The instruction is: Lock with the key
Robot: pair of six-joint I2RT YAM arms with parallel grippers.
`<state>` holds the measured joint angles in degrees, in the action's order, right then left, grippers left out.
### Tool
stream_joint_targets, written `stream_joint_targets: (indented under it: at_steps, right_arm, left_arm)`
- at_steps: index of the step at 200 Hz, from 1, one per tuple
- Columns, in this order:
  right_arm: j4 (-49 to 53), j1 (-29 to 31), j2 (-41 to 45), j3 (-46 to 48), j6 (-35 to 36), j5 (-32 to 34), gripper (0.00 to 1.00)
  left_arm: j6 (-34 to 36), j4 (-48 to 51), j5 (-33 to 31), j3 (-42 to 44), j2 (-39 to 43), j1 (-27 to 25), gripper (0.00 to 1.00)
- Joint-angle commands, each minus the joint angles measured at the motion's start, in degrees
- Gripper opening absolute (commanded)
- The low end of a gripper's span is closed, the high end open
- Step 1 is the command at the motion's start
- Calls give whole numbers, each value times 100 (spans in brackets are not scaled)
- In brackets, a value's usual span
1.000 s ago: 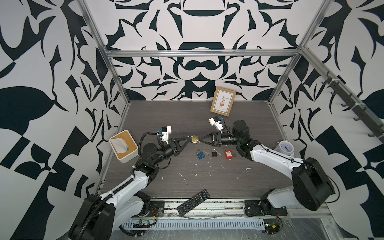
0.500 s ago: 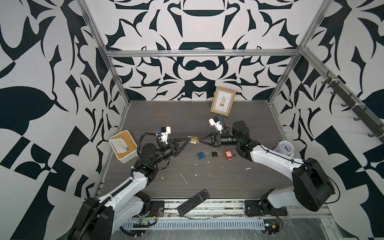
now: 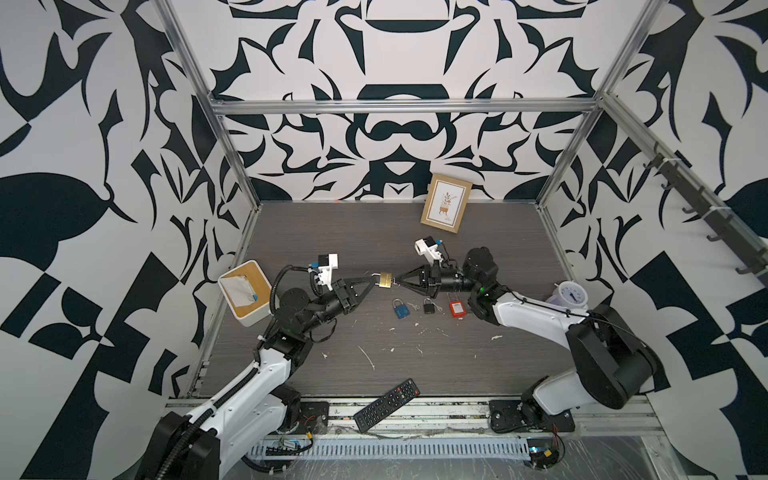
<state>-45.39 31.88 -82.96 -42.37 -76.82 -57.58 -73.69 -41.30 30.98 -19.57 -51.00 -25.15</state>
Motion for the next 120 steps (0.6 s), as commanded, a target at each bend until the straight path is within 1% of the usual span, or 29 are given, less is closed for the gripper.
stream_joint_targets:
  at_steps: [1,7,12,17,23,30,41,47,52,58,66,72,90,96,108,120]
  right_arm:
    - [2469,-173,901,-494,2017,385,0]
    - [3222,-169,1058,-675,2590,584,0]
    - [3595,-165,1150,-771,2876,694,0]
    - [3664,-170,1199,-794,2972,694,0]
    - [3527,-190,1221,-759,2895,588,0]
    - [2983,-245,1221,-636,2593,414,0]
    - [1302,-317,1125,-202,1411,255,0]
    - [620,-331,1015,-68,944,202,0]
    - [280,-334,931,-33,731,150,0]
    - [134,-312,888,-4,678,138,0]
    - [167,-271,975,33,920,201,0]
    - [526,-239,1107,23,1273,276,0]
    - [2067,-183,1552,-145,2654,493,0]
    - [2425,-179,1700,-153,2945,599,0]
    - [2738,-228,1830,-147,3139,608,0]
    - [2499,-269,1825,-60,2871,527,0]
  left_arm:
    - [266,489,-202,-91,276,160,0]
    - [296,551,-180,-106,299,176,0]
    - [308,603,-167,-124,310,193,0]
    - [304,609,-155,-130,318,197,0]
    - [292,581,-169,-115,312,195,0]
    - [248,522,-170,-100,291,202,0]
    - [136,316,-142,-35,216,238,0]
    - [88,205,-141,-13,162,250,0]
    - [42,123,-135,10,118,249,0]
    - [2,17,-123,23,49,252,0]
    - [-111,-193,-108,61,-68,252,0]
    - [-199,-414,-81,90,-161,253,0]
    - [-361,-769,1,87,-384,247,0]
    - [-378,-827,22,93,-430,247,0]
    - [-358,-855,48,77,-469,248,0]
    - [-324,-827,32,92,-464,256,0]
